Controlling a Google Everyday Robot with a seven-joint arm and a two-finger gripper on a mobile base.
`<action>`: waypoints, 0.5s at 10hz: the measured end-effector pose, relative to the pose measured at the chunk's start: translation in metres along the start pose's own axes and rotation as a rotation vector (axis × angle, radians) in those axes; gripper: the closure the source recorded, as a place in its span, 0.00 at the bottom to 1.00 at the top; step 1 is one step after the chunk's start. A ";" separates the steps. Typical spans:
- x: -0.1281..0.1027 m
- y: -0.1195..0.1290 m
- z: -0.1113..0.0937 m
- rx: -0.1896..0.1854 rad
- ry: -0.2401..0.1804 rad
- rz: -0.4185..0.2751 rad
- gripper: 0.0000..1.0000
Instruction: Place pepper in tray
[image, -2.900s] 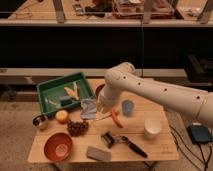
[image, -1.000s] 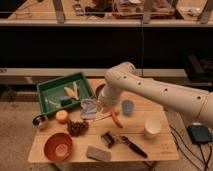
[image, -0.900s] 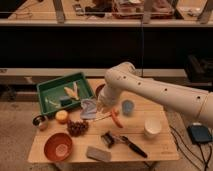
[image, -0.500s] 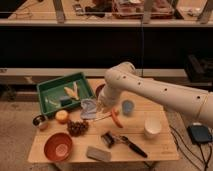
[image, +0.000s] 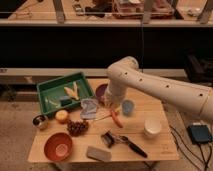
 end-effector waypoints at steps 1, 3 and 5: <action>0.002 0.002 -0.005 0.000 0.008 -0.066 0.69; 0.006 0.012 -0.011 -0.011 0.021 -0.154 0.69; 0.005 0.009 -0.010 -0.025 0.027 -0.164 0.69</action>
